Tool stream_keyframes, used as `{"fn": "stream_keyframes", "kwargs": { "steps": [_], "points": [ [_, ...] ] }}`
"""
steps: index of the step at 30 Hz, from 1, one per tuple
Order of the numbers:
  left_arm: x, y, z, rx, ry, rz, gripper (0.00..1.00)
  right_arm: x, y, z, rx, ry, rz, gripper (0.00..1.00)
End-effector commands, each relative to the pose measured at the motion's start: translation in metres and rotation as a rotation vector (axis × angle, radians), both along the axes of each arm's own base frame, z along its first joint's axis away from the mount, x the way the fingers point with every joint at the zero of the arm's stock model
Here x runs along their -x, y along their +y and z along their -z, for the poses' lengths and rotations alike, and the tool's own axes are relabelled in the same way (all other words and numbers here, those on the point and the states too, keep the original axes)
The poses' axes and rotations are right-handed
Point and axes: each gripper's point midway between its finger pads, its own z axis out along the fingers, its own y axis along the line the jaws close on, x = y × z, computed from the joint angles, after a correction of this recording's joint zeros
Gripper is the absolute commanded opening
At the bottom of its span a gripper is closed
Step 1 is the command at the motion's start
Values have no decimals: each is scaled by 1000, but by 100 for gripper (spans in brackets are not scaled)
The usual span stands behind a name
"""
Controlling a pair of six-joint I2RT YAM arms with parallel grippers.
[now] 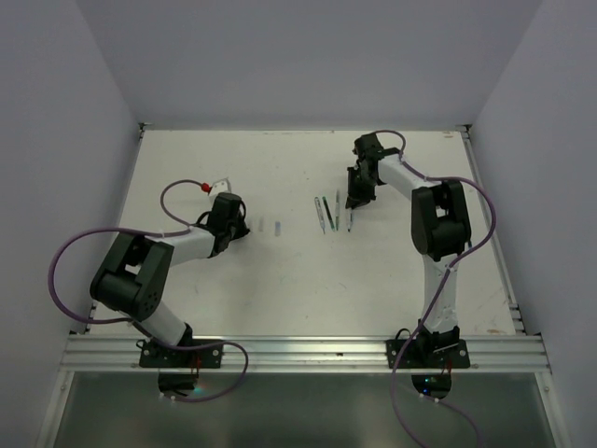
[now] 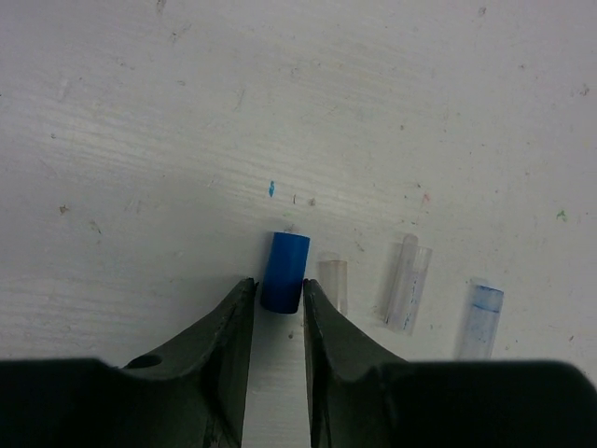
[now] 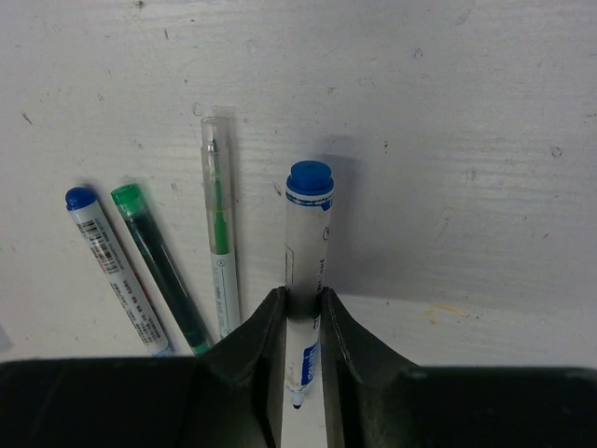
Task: Open the pen caps
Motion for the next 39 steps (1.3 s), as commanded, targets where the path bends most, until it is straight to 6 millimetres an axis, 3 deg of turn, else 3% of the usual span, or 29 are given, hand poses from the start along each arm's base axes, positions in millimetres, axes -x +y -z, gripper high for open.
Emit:
{"fn": "stream_keyframes", "kwargs": {
  "steps": [1,13,20,24,28,30,31,35,39],
  "points": [
    [4,3,11,13,19,-10,30,-10,-1,-11,1,-36,3,22],
    [9,4,6,29,1,-16,41,-16,4,-25,-26,-68,-3,32],
    [15,-7,-4,90,0,21,48,-16,-3,-54,-6,-143,7,45],
    [19,-13,-11,139,-11,33,51,-10,-20,-85,54,-218,29,53],
    [27,-10,-28,168,-54,21,59,2,-38,-138,98,-331,60,60],
    [32,-8,-31,168,-47,16,75,11,-52,-146,151,-349,88,65],
    [34,-9,-36,180,-56,19,76,16,-58,-164,160,-394,97,71],
    [46,-17,-46,254,-95,60,79,30,-91,-175,280,-466,172,83],
    [57,-34,-64,357,-131,131,81,48,-123,-163,422,-451,221,86]
  ]
}}
